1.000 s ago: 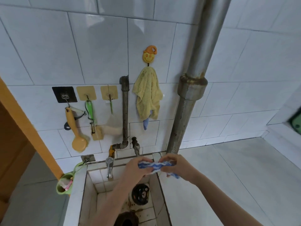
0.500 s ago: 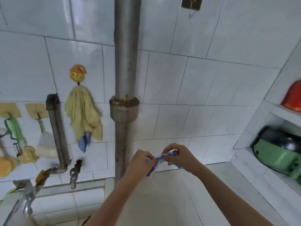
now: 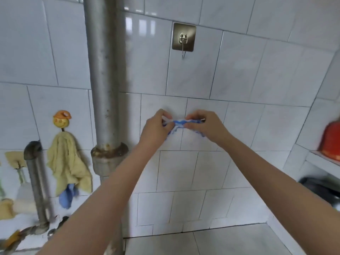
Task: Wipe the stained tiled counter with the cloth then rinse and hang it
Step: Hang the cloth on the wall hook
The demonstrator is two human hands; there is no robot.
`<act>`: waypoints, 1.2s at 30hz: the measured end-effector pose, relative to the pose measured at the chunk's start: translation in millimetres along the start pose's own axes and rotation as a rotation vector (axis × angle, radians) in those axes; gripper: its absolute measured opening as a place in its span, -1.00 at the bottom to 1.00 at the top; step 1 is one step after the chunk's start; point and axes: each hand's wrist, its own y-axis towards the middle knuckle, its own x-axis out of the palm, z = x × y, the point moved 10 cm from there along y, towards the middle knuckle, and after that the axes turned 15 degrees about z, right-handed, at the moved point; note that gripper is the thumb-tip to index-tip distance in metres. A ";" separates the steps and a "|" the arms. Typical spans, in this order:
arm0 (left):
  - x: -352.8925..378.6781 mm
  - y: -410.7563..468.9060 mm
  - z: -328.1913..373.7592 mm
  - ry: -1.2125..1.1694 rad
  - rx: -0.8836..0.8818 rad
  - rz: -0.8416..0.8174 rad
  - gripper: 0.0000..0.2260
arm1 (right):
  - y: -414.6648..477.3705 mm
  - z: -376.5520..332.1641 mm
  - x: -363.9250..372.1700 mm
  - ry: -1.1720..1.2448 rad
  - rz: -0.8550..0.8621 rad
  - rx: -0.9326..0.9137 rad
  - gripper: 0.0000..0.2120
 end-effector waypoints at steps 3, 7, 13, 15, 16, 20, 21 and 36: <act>-17.7 45.7 41.1 -0.009 0.098 0.133 -0.93 | 47.4 -40.9 -17.4 0.044 0.101 -0.117 -0.81; -38.0 98.2 88.3 -0.048 0.192 0.269 -0.96 | 101.6 -87.2 -42.5 0.053 0.264 -0.286 -0.84; -55.8 147.3 139.4 -0.048 0.337 0.420 -0.96 | 145.8 -126.4 -65.4 0.213 0.375 -0.373 -0.88; -53.4 157.8 143.0 0.002 0.344 0.456 -0.91 | 154.2 -130.0 -66.9 0.218 0.408 -0.376 -0.88; -50.2 161.6 141.7 0.029 0.339 0.462 -0.90 | 158.3 -128.1 -65.2 0.196 0.419 -0.364 -0.88; -35.9 163.7 128.9 0.152 0.328 0.464 -0.89 | 163.4 -107.6 -53.0 0.117 0.440 -0.294 -0.86; -33.9 161.7 126.7 0.193 0.335 0.468 -0.89 | 161.6 -104.1 -51.1 0.102 0.445 -0.295 -0.87; 2.3 135.1 95.1 0.171 0.216 0.259 -0.86 | 128.3 -72.2 -28.3 0.197 0.346 -0.225 -0.83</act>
